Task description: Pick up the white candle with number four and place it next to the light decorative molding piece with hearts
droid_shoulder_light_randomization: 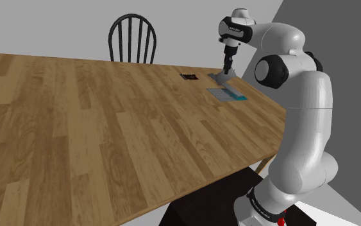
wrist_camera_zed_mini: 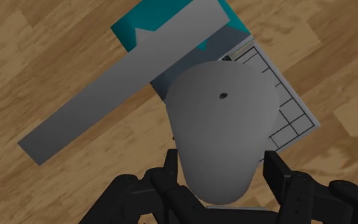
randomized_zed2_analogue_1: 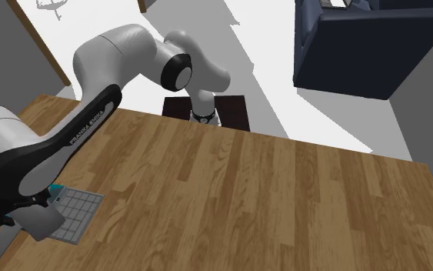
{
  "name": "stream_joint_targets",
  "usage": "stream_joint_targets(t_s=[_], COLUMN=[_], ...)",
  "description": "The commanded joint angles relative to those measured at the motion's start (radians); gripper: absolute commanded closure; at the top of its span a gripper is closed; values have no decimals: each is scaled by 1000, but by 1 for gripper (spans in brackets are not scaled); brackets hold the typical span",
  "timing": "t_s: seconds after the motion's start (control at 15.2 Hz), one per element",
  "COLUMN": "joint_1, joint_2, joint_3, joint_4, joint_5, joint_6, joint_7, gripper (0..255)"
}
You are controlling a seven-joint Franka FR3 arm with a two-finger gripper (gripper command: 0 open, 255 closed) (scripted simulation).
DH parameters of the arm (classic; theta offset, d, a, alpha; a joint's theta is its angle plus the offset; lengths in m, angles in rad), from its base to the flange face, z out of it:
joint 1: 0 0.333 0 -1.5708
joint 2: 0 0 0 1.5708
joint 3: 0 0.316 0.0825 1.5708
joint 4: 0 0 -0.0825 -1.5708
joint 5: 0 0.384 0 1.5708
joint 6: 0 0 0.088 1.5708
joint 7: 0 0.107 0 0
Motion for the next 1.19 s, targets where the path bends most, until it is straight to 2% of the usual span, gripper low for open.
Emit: stream_joint_targets(t_s=[0.0, 0.66, 1.12], joint_1=[5, 20, 19], joint_2=[-6, -21, -21], joint_3=[0, 2, 2], joint_4=[-38, -197, -197], joint_5=[-2, -8, -8], joint_6=[32, 174, 174], joint_7=[6, 26, 26], gripper=[255, 255, 255])
